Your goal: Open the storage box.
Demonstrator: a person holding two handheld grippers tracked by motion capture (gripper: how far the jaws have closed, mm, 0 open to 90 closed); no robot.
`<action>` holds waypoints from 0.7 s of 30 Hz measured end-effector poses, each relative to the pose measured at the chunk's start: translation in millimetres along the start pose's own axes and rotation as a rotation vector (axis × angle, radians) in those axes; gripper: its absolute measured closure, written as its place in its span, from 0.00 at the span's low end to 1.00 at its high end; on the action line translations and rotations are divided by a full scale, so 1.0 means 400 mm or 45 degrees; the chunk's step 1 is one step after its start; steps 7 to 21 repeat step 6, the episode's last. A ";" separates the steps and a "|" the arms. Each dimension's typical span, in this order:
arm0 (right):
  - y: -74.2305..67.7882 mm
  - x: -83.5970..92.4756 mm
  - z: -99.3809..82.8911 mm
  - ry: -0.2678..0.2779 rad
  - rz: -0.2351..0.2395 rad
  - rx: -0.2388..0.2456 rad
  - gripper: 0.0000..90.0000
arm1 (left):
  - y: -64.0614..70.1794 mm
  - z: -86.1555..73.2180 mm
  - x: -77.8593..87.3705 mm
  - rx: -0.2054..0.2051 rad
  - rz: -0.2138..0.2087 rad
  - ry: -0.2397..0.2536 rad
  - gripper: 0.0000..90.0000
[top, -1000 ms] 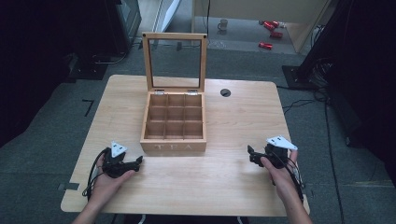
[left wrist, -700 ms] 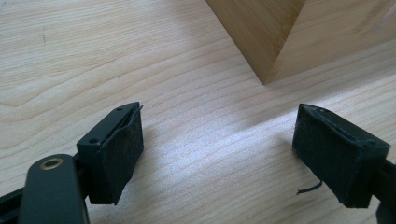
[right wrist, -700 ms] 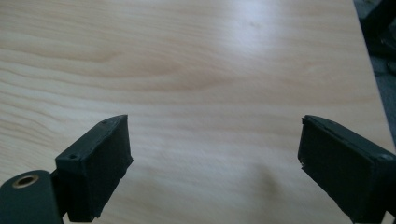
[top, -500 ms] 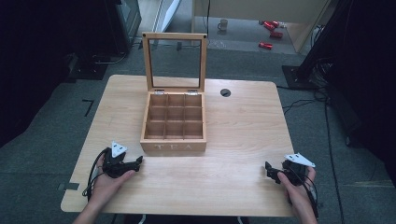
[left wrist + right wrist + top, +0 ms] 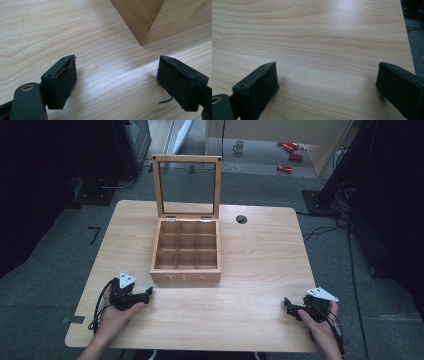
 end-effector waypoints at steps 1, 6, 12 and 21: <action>0.000 0.000 0.000 0.000 0.000 0.000 0.04 | 0.000 0.000 0.000 0.000 0.000 0.000 0.18; 0.000 -0.001 0.000 -0.003 0.003 0.003 0.03 | 0.000 0.000 0.000 0.000 0.001 0.000 0.18; 0.000 -0.001 0.000 -0.003 0.003 0.003 0.03 | 0.000 0.000 0.000 0.000 0.001 0.000 0.18; 0.000 -0.001 0.000 -0.003 0.003 0.003 0.03 | 0.000 0.000 0.000 0.000 0.001 0.000 0.18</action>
Point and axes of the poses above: each handheld gripper's, and its own axes: x roughly backward along the jaws, z roughly out of its top, y roughly to its right, the point moved 3 cm from there along -x, roughly forward along the jaws, and after that the axes turned 11 degrees about z, right-handed, at the moved point
